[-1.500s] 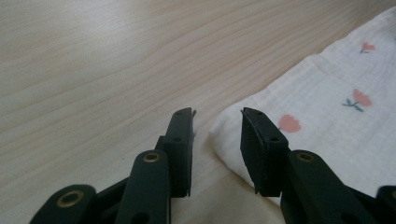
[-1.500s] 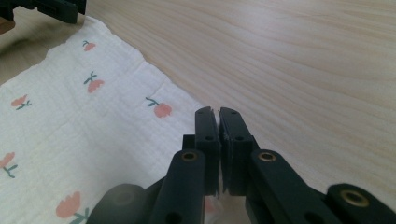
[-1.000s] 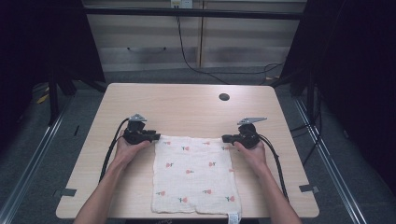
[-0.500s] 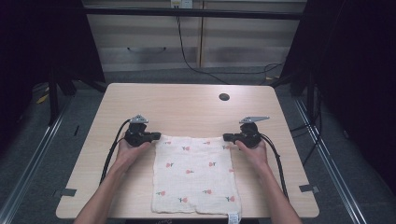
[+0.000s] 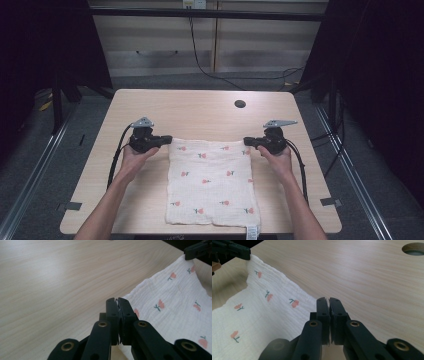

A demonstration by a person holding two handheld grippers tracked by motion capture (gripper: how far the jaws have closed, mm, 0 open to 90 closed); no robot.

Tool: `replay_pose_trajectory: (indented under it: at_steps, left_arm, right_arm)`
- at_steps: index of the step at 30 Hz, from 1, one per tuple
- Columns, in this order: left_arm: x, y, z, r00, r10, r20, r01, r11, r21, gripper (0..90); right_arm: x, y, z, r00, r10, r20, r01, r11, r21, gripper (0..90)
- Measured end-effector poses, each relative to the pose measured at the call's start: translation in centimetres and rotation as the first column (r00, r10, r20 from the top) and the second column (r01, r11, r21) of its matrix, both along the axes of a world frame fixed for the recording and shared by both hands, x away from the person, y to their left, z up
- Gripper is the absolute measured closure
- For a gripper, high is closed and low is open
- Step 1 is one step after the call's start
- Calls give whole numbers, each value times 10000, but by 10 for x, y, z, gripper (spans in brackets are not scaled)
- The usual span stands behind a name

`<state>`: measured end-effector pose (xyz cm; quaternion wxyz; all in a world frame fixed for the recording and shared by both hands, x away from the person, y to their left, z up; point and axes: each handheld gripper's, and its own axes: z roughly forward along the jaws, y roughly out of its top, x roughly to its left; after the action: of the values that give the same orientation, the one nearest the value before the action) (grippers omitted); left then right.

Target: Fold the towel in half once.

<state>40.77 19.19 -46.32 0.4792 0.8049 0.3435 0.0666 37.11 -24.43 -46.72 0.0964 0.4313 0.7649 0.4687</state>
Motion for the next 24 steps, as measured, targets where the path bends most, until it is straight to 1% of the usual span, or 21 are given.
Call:
replay_pose_trajectory:
  at_steps: [2, 3, 6, 9, 11, 14, 16, 17, 20, 24]
  left_arm:
    - [0, 2, 3, 10000, 83, 28, -83, 10000, -49, 881]
    - [0, 2, 4, 10000, 83, 7, -83, 9998, -174, 881]
    - [1, 3, 10, 9999, 107, 52, -105, 9994, -343, 882]
    - [2, 4, 17, 9997, 155, 188, -147, 9991, -404, 882]
    - [2, 4, 23, 9994, 92, 320, -78, 9990, -450, 882]
    - [2, 5, 31, 9990, 120, 431, -97, 9985, -541, 882]
    - [3, 6, 36, 9984, 177, 528, -142, 9977, -666, 882]
    - [3, 7, 38, 9980, 240, 580, -201, 9976, -660, 882]
    - [5, 8, 44, 9975, 319, 631, -276, 9973, -684, 882]
    - [7, 10, 51, 9965, 394, 741, -332, 9959, -836, 882]
  right_arm:
    - [0, -1, 3, 10000, -11, 66, 11, 10000, 24, 871]
    - [-1, -1, 4, 10000, -1, 96, 1, 10000, 6, 871]
    - [-1, -1, 10, 9998, 17, 210, -17, 10000, -17, 871]
    - [0, -1, 16, 9995, 29, 306, -28, 10000, -30, 871]
    - [0, -1, 20, 9992, 11, 390, -10, 10000, -23, 871]
    - [2, 2, 27, 9993, 69, 363, -59, 9996, -266, 871]
    - [3, 3, 31, 9986, 111, 521, -98, 9996, -259, 871]
    - [4, 3, 34, 9983, 130, 570, -116, 9996, -255, 871]
    - [5, 5, 40, 9978, 134, 648, -116, 9995, -278, 871]
    - [9, 5, 47, 9969, 106, 784, -84, 9996, -284, 871]
